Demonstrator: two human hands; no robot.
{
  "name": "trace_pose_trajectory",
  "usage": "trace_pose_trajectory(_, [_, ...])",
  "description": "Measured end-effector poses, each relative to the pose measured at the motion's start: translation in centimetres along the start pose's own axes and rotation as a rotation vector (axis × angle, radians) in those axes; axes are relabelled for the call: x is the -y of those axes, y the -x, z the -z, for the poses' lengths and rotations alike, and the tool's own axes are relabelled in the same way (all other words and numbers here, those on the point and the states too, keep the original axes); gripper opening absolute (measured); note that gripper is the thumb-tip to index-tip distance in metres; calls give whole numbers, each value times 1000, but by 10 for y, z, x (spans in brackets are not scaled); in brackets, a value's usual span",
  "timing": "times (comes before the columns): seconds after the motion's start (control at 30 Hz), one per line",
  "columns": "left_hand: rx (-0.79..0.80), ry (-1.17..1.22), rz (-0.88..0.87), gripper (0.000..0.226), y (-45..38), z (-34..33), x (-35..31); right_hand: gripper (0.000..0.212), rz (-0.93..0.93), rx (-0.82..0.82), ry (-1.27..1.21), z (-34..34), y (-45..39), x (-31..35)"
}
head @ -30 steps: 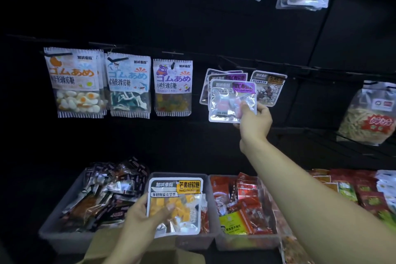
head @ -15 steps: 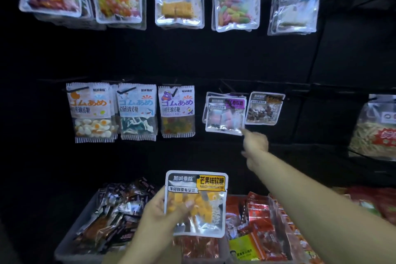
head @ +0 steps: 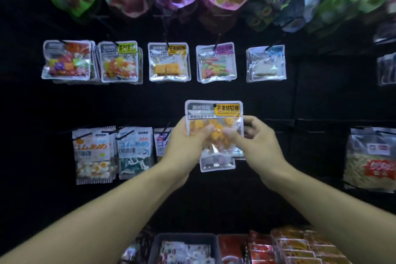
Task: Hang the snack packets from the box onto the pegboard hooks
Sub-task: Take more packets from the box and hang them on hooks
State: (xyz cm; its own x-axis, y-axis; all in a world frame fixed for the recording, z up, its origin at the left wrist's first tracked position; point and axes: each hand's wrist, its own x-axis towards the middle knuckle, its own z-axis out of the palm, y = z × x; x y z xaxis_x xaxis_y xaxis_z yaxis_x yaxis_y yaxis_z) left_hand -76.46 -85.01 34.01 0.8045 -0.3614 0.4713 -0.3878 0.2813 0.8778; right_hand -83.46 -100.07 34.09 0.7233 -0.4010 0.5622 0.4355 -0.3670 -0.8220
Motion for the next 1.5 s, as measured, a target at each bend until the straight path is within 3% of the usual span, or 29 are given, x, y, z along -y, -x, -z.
trace_pose_trajectory(0.13, [-1,-51,3,21,-14,14,-15,26,-1,12,23,-7,-16,8])
trace_pose_trajectory(0.23, [-110,-157,-29,20,-28,33,-31,26,27,20,31,-28,-35,18])
trace_pose_trajectory(0.37, [-319,-363,-107,62,-49,54,-67,39,120,-15,23,-67,-79,45])
trace_pose_trajectory(0.5, [-281,-593,-268,79,-82,75,-96,35,214,-112,3,-104,-124,78])
trace_pose_trajectory(0.57, [-262,-674,-333,73,-97,83,-110,36,248,-169,23,-117,-144,94])
trace_pose_trajectory(0.63, [-260,-700,-322,67,-108,91,-121,46,247,-200,52,-125,-159,105])
trace_pose_trajectory(0.77, [-210,-755,-191,92,-123,105,-115,68,180,-195,147,-130,-174,107])
trace_pose_trajectory(0.93, [-134,-841,-136,79,-127,105,-103,55,169,-213,211,-135,-178,102])
trace_pose_trajectory(1.13, [-128,-902,-153,86,-128,111,-92,57,199,-210,255,-144,-184,99])
trace_pose_trajectory(1.4, [-174,-950,-249,89,-143,112,-75,55,222,-231,282,-148,-192,93])
trace_pose_trajectory(1.5, [-264,-970,-333,79,-145,109,-73,48,194,-267,280,-149,-196,94])
